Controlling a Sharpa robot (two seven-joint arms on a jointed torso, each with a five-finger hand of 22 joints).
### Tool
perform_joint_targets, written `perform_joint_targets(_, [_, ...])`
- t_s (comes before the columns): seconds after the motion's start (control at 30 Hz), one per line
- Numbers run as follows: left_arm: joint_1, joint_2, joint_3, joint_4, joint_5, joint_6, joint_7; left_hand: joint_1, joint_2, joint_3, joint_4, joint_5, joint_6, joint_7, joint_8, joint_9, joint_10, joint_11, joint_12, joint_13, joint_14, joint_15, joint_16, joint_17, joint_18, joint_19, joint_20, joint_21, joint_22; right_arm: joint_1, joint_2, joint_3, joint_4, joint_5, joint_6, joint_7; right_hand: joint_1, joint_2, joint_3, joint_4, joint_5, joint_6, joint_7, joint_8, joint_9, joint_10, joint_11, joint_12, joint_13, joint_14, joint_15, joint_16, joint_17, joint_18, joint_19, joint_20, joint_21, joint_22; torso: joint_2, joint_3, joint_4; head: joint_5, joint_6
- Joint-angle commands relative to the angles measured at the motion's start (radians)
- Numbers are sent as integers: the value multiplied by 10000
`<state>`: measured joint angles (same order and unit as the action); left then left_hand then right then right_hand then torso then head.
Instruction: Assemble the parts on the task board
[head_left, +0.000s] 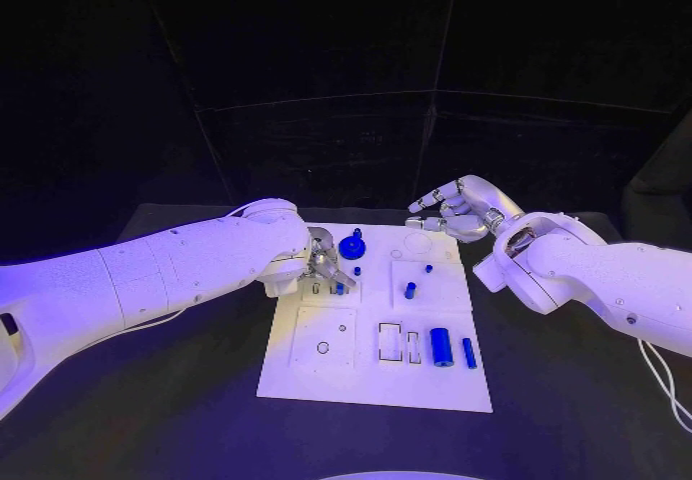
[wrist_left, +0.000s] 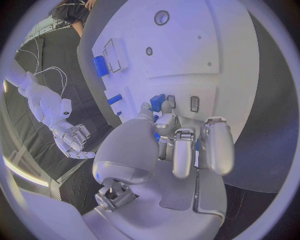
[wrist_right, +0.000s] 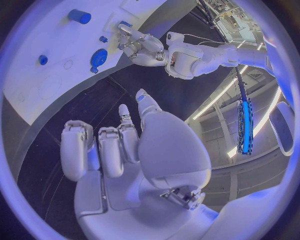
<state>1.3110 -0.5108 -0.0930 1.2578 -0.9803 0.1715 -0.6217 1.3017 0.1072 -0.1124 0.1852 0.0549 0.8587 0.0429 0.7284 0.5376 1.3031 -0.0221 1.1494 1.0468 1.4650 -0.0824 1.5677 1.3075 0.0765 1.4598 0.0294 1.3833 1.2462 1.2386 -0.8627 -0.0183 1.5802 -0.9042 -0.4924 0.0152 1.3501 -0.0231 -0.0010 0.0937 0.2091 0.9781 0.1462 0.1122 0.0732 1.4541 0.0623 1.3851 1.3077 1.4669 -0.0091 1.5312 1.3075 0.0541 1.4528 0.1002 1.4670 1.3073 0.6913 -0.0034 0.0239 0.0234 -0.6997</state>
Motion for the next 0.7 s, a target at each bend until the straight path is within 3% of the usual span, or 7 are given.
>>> perform_joint_targets(0.03, [16,-15,3,59,-88,-209,129,590,250,530,-337,4,-89,-80,-4,12,-14,-128,-30,-15,1058,-109,31,2633,-115,-4,-107,-43,-44,22,23,6,-12,-37,71,22,23,105,-82,-8,76,29,7,50,-17,-24,-17,-28,1045,819,-43,-50,1637,-27,-42,-61,-33,206,4,-6,0,-1,-8])
perform_joint_targets(0.13, [16,-46,3,117,-87,-454,279,1092,337,1364,-736,-3,-175,-105,-66,29,-65,-176,-116,-57,1058,-167,31,2633,-114,-11,-190,-58,-47,22,43,6,-37,-37,52,49,38,120,-89,-20,135,29,8,52,-21,-24,-18,-29,1044,819,-44,-52,1635,-26,-45,-63,-38,199,9,-8,0,-4,-35])
perform_joint_targets(0.27, [15,-109,3,218,-68,-659,401,1016,49,2596,-967,20,-217,-90,-74,123,-48,-177,-187,-116,1058,-139,31,2633,-116,-17,-187,-78,-43,22,68,6,-60,-37,27,80,48,135,-100,-28,194,32,7,54,-24,-22,-20,-30,1042,820,-45,-51,1639,-25,-46,-64,-40,196,9,-7,-3,1,-62])
perform_joint_targets(0.33, [14,-152,3,278,-54,-723,429,372,-592,4126,-1023,-73,-237,-61,-17,291,-2,-180,-214,-155,1058,-48,31,2633,-111,-24,-160,-110,-43,21,73,6,-64,-37,22,88,48,135,-100,-28,194,32,7,54,-24,-22,-20,-30,1042,820,-45,-51,1639,-25,-46,-64,-40,196,10,-8,3,-11,-63])
perform_joint_targets(0.43, [13,-271,5,420,-38,-888,474,-151,-1055,5309,-1119,-40,-230,-29,55,434,22,-169,-194,-156,1058,-93,31,2633,-103,-22,-162,-128,-35,21,81,6,-76,-37,18,101,49,136,-101,-29,200,32,8,55,-24,-23,-20,-31,1041,820,-45,-52,1637,-25,-47,-64,-40,195,3,-15,11,-18,-80])
perform_joint_targets(0.6, [12,-530,10,715,-30,-1207,548,-662,-1474,6398,-1313,-50,-227,-72,148,606,76,-131,-149,-131,1058,-124,31,2633,-109,-17,-144,-150,-21,21,91,6,-94,-37,20,118,48,140,-106,-29,218,32,8,55,-25,-19,-19,-26,1045,818,-45,-56,1629,-25,-48,-65,-42,192,3,-8,25,-18,-83])
perform_joint_targets(0.7, [12,-656,10,867,-37,-1324,560,-697,-1503,6479,-1335,-47,-225,-72,157,621,86,-137,-138,-121,1058,-123,31,2633,-110,-13,-146,-147,-11,20,97,5,-109,-37,24,126,48,140,-106,-29,218,32,8,55,-25,-19,-19,-26,1045,818,-45,-56,1629,-25,-48,-65,-42,192,-1,-10,30,-8,-94])
